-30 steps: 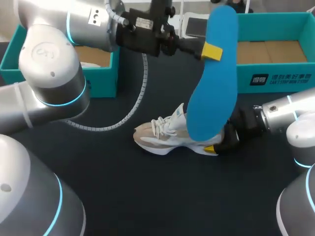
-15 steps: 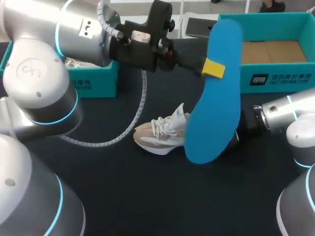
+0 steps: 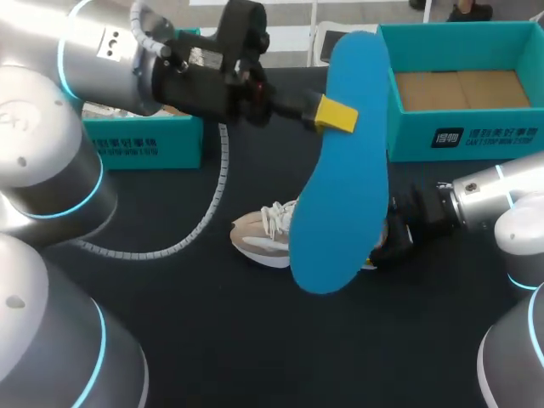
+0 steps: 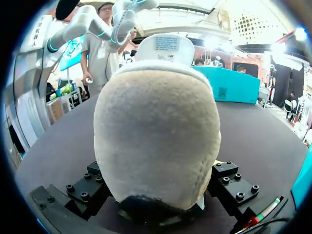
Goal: Take the shoe out of the shoebox, open the shoe tongue, remove and reinsert the insole, then place the shoe into the shoebox
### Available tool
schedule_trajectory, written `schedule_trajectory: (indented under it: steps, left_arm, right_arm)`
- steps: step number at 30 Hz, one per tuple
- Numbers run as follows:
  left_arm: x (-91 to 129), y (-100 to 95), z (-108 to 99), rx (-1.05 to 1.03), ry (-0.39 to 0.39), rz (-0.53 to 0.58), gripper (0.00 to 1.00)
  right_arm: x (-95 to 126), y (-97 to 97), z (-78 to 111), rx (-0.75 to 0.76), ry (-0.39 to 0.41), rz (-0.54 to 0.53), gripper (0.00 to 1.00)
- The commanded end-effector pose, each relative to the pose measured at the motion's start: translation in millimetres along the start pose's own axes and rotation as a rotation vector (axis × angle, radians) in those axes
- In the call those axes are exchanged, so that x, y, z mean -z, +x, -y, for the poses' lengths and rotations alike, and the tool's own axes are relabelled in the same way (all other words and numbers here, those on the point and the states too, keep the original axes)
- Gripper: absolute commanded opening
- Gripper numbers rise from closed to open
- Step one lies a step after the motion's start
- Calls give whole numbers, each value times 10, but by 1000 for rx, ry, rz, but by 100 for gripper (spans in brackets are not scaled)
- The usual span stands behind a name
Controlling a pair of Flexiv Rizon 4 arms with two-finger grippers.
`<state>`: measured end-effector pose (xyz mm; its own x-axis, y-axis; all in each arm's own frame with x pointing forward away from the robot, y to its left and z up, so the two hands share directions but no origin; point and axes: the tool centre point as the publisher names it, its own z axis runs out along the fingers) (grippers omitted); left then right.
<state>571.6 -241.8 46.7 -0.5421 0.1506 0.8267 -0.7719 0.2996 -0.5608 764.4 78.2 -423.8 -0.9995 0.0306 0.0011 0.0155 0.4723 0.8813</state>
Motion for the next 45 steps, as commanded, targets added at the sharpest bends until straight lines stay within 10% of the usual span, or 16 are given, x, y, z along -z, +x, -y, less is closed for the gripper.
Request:
schedule_trajectory:
  steps: [1, 27, 28, 29, 45]
  left_arm:
    - [112, 61, -166, -12, 65, -2, 0]
    - [62, 74, -159, 27, 61, -32, 0]
    - [62, 74, -159, 27, 61, -32, 0]
    - [62, 74, -159, 27, 61, -32, 0]
    - [62, 74, -159, 27, 61, -32, 0]
  right_arm:
    - [-62, -28, 26, 0, 3, 1, 0]
    - [-62, -28, 26, 0, 3, 1, 0]
    - [-62, -28, 26, 0, 3, 1, 9]
    - [-62, -28, 26, 0, 3, 1, 100]
    - [158, -33, -173, -14, 97, 14, 100]
